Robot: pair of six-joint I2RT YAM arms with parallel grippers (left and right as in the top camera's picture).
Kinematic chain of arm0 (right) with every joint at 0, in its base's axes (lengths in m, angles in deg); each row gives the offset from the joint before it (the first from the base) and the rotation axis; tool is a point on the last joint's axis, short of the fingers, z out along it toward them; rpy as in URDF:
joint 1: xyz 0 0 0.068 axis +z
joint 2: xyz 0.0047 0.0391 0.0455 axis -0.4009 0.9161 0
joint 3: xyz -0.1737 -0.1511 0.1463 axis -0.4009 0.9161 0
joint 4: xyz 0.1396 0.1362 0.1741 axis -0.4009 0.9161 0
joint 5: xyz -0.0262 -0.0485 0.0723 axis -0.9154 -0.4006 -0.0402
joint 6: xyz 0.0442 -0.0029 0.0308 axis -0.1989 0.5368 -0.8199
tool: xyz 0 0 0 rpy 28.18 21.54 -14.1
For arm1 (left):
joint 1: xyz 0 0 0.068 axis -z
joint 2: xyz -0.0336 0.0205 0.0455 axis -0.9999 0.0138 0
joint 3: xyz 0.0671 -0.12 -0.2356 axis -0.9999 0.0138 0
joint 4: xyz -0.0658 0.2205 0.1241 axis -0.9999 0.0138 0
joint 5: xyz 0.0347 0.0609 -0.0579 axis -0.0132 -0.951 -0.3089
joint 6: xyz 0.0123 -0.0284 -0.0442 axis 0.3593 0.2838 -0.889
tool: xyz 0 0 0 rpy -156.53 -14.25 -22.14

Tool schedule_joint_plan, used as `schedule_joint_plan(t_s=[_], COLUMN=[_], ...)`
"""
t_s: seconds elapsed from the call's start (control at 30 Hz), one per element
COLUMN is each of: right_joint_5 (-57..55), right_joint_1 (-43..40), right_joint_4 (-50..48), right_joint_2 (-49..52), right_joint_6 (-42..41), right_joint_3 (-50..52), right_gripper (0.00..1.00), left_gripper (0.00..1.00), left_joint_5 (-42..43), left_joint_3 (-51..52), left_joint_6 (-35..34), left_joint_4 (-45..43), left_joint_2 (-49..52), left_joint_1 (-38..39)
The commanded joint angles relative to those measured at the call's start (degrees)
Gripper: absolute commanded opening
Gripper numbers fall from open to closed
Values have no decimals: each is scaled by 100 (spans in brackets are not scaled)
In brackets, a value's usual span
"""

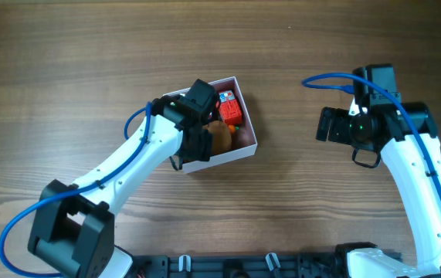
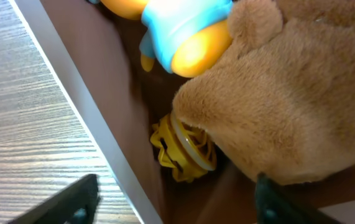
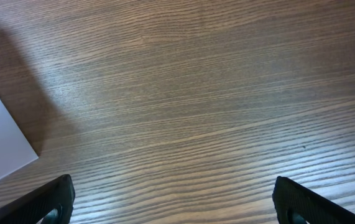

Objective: Pack container

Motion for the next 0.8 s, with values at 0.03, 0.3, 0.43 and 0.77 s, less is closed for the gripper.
schedule_joint_plan(t_s=[0.03, 0.3, 0.43, 0.77], right_joint_5=[52, 52, 52, 52], right_joint_1=[-13, -13, -13, -13], right_joint_4=[2, 7, 7, -22], right_joint_2=[44, 44, 44, 44], right_joint_6=[109, 109, 111, 111], right_joint_3=[46, 46, 46, 46], right_gripper=[100, 100, 100, 100], left_gripper=[67, 64, 65, 77], left_joint_5=[-435, -1174, -1174, -1169], left_joint_3=[42, 42, 42, 42], left_joint_6=[-4, -179, -175, -197], left_joint_4=[245, 911, 769, 540], left_joint_2=[-162, -160, -160, -522], left_joint_1=[-39, -505, -944, -702])
